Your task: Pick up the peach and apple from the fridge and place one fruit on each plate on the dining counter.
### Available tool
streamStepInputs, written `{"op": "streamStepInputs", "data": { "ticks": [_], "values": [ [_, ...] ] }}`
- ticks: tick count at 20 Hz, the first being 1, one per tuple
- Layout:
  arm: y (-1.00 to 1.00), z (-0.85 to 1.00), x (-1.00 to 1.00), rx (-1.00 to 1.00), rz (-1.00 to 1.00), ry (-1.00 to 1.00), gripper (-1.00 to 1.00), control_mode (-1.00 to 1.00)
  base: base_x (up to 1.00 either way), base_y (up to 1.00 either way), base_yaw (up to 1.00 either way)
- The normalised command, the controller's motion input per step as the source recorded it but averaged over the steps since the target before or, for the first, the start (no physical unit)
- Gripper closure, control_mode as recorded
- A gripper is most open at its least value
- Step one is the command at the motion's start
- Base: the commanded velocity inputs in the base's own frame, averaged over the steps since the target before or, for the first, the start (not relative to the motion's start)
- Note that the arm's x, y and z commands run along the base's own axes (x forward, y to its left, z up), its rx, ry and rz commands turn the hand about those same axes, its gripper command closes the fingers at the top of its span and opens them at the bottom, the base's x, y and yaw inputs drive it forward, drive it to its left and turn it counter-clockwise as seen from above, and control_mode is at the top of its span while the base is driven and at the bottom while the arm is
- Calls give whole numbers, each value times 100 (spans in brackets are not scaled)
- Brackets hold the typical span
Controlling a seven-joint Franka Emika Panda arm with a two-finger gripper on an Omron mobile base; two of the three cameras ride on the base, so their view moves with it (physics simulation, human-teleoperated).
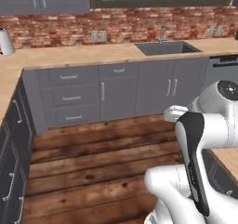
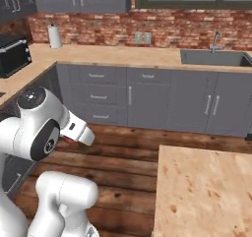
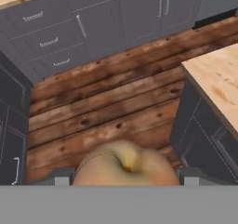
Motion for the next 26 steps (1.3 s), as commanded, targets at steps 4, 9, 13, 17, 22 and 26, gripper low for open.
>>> {"op": "streamStepInputs", "data": {
  "ticks": [4,9,13,17,22,26],
  "values": [
    [0,0,0,0,0,0,100,100,77,0,-24],
    [0,0,0,0,0,0,100,100,76,2,-27],
    [0,0,0,0,0,0,100,100,75,4,-32],
    [0,0,0,0,0,0,100,100,74,4,-35],
    [0,0,0,0,0,0,100,100,62,2,-39],
    [0,0,0,0,0,0,100,100,54,0,-45]
  ]
}}
